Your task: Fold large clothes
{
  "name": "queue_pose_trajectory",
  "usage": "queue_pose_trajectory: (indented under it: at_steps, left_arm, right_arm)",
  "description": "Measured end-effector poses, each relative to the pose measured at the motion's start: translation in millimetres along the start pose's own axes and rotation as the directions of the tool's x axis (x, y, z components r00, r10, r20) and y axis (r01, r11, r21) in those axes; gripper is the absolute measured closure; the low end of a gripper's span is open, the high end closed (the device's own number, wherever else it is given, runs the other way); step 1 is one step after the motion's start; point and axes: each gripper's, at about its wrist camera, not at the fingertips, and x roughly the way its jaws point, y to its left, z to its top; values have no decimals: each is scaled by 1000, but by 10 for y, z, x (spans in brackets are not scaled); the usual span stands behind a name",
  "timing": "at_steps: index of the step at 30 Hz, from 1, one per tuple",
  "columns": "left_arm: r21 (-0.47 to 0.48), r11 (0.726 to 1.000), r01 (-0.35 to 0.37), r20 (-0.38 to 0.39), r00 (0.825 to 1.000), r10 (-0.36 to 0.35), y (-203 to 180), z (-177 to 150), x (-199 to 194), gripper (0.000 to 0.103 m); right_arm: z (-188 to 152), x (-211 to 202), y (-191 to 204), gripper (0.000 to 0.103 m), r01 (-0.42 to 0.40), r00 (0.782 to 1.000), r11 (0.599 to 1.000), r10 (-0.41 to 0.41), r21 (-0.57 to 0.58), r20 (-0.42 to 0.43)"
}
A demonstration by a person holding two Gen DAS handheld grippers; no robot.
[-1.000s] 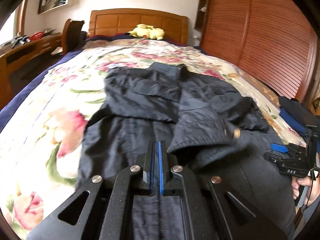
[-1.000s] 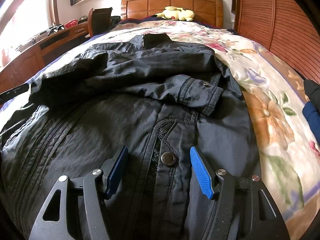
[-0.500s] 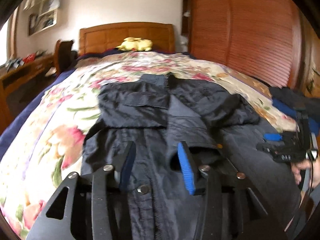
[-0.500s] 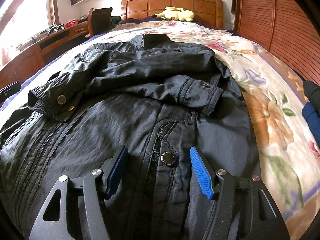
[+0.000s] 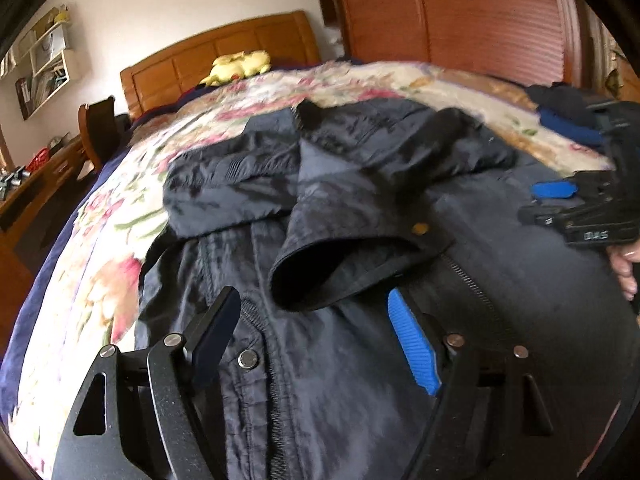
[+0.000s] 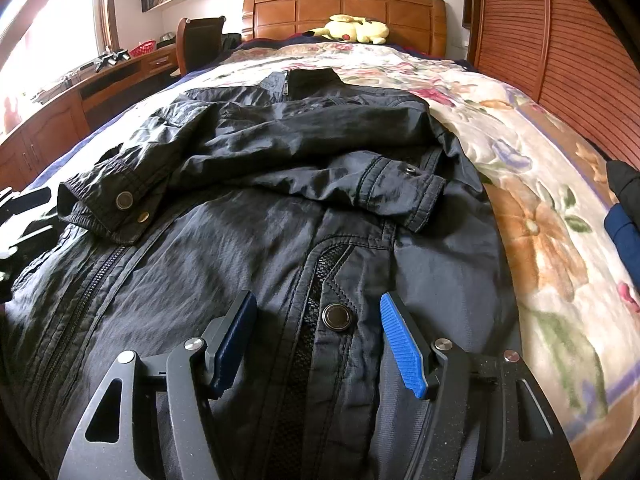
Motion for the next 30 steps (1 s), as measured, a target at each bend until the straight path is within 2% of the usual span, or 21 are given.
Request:
queue_pose_trajectory:
  at_steps: [5,14,16,17,18,19,21,22,24,28,30]
  left_arm:
    - [10,1000,-26,-44,999,26,8,34,123,26]
    - [122,990,-74,-13,997,76,-183,272,175,26]
    - [143,988,-63,3,998,63,-227,321,189,26]
    - [148,988,-53,7,999,52,-241,340,196,28]
    - [149,988,-38,11,999,37,-245,360,199,42]
    - [145,989,-22,12,1000,21,-239,379,205,49]
    - [115,993,20,5,1000,-21,-191,413,200,82]
    - [89,995,49,9,999,-50,-143,431,189,88]
    - [18,996,82,38,996,-83,28,469,128,92]
    - [-124,990,61,72,996,-52,445,478,59,95]
    - [-185,982,38,48,998,-30,651,439,97,95]
  right_arm:
    - [0,-10,-2,37,-5,1000,1000,5,1,2]
    - [-8,-8,-39,37,-19,1000,1000,19,8,6]
    - [-8,-6,-42,37,-23,1000,1000,23,11,7]
    - [-8,-8,-50,37,-25,1000,1000,25,11,8]
    - [-9,-7,-51,37,-26,1000,1000,26,12,8]
    - [-11,-9,-52,37,-28,1000,1000,28,13,9]
    - [-10,-6,-55,37,-32,999,999,32,16,9]
    - [-10,-6,-62,37,-34,999,999,34,17,9]
    - [-9,0,-66,37,-38,999,999,38,20,8]
    - [-5,10,-70,37,-43,999,999,42,22,6]
    - [-4,12,-72,37,-43,999,999,43,23,6]
